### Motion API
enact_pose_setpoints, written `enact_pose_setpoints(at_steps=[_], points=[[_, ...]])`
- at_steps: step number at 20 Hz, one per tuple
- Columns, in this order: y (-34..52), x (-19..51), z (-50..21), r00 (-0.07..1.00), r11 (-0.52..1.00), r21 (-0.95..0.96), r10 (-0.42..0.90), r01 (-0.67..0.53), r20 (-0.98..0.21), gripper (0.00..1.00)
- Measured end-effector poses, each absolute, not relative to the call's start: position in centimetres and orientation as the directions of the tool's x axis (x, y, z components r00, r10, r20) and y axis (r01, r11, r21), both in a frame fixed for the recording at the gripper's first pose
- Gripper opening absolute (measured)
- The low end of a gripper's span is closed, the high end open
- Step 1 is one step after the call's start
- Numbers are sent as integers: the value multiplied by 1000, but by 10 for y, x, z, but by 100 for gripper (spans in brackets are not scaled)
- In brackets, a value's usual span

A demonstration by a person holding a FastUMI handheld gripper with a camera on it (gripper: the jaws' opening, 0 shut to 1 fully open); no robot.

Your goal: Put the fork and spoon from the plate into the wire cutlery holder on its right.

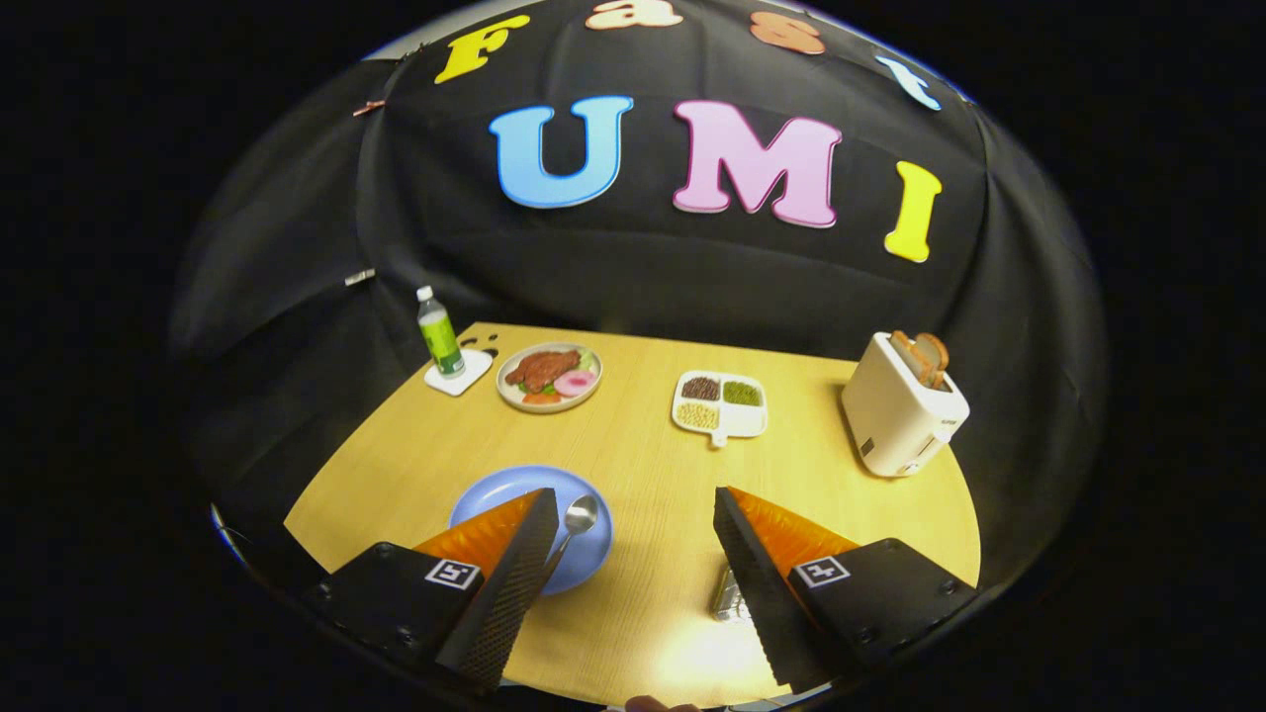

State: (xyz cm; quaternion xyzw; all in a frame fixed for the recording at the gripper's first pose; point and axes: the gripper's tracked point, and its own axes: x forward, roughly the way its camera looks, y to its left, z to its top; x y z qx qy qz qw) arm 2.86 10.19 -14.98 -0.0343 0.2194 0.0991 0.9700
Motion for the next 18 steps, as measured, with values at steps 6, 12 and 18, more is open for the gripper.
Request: enact_pose_setpoints(at_steps=[6, 12, 18], points=[[145, 40, -217, 780, 960, -36, 205, -279, -591, 99], [171, 54, -276, 687, 948, -44, 195, -315, -700, 99], [182, 54, -329, 593, 953, -23, 169, -303, -787, 85]])
